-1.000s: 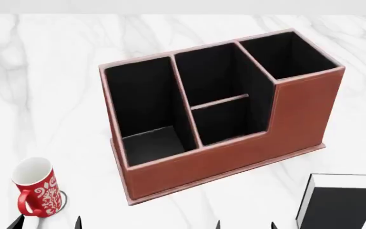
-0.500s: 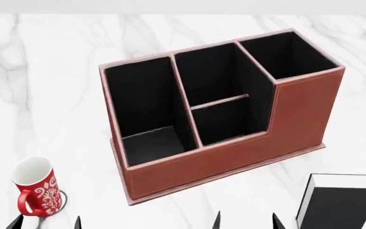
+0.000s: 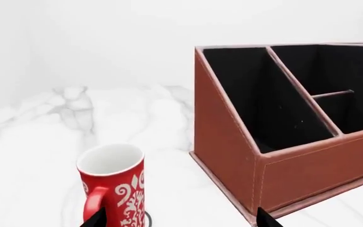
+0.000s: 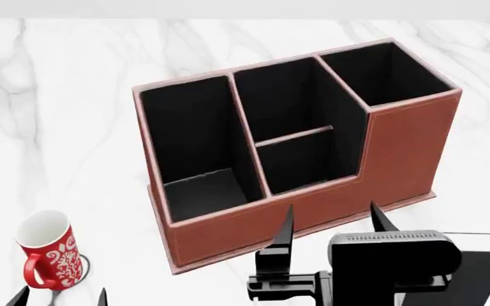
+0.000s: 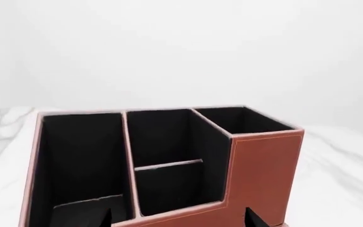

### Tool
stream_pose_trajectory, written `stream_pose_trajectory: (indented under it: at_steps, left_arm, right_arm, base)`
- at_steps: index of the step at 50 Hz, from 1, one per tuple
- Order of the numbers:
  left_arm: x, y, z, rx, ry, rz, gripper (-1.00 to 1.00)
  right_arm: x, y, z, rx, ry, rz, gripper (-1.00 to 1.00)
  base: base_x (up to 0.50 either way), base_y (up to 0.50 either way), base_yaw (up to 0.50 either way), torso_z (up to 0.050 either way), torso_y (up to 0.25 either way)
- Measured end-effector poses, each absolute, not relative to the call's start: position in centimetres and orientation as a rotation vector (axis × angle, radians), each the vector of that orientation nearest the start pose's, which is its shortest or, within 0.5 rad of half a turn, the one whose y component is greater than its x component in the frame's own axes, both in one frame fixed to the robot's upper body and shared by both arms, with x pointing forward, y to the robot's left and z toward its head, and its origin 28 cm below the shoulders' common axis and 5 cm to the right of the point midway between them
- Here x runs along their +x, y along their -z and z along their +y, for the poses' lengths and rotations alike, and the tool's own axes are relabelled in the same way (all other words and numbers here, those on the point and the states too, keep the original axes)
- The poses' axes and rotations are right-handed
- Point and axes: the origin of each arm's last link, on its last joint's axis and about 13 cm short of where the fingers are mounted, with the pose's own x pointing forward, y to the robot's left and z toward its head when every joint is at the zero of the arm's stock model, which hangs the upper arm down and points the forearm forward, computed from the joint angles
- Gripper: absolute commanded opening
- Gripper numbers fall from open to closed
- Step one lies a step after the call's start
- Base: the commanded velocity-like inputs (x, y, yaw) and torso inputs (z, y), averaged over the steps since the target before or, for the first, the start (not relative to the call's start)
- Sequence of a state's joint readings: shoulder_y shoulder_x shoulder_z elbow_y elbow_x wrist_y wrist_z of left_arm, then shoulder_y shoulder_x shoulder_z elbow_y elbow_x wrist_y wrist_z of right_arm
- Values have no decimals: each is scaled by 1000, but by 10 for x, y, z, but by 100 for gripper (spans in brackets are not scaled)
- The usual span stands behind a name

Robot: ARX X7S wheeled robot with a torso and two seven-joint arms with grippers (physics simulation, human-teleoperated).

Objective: Pick up the book and place it in the left compartment of the caddy.

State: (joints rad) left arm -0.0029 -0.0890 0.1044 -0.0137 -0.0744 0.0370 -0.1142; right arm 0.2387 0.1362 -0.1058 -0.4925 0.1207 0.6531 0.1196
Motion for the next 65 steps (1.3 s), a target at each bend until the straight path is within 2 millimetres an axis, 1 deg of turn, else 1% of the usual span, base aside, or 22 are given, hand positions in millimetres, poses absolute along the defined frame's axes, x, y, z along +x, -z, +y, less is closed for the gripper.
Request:
stream_pose_trajectory:
  at_steps: [11,23,39,65]
  left_arm:
    - [211,-12,206,16,-13,-20,100]
    - [212,-12,207,20,-18,-25,100]
    - [211,-11,206,19,-16,-26,100]
    - [212,-11,206,23,-15,-26,100]
  right_arm:
    - [240,-130,-97,-85,-36,-68,100]
    - [242,-132,-96,-100,-39,-67,100]
    - [242,-133,-95,-113,-31,-77,100]
    - [241,-133,-91,-137,-63,-84,100]
  base:
    - [0,0,0,0,0]
    - [0,-500,0,0,0]
    - [0,0,0,0,0]
    - [467,0,0,0,0]
